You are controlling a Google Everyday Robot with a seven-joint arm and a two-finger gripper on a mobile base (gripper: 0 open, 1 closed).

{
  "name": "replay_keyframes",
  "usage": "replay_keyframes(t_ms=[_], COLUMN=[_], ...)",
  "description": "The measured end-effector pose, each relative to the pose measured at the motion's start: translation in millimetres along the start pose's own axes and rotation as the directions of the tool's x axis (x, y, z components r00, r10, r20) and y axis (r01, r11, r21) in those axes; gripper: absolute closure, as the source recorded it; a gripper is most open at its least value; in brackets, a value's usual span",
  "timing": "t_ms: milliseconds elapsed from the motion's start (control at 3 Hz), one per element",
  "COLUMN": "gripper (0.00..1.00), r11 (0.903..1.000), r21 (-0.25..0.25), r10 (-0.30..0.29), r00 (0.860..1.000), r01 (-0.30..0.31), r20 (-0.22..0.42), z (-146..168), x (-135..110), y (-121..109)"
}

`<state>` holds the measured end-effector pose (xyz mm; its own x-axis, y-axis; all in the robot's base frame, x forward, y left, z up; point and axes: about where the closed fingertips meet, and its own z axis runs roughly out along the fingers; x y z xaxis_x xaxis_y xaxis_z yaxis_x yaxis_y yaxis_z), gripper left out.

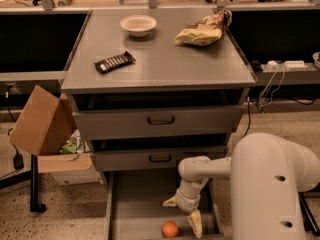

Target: Pick orange from bottom drawer and place on counter

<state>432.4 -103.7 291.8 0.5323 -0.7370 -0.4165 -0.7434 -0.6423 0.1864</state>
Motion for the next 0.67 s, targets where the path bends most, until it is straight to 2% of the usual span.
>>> replay_keyframes(t_ms=[333, 667], gripper=[0.0, 0.0], r11=[0.9965, 0.9965], r21=[0.014, 0.014], r10=[-0.083, -0.082], r00=[0.997, 0.997], r01=[0.083, 0.082], r20=[-0.007, -0.013], z=[18.9, 22.8], x=[9.9, 11.0], y=[-14.4, -15.9])
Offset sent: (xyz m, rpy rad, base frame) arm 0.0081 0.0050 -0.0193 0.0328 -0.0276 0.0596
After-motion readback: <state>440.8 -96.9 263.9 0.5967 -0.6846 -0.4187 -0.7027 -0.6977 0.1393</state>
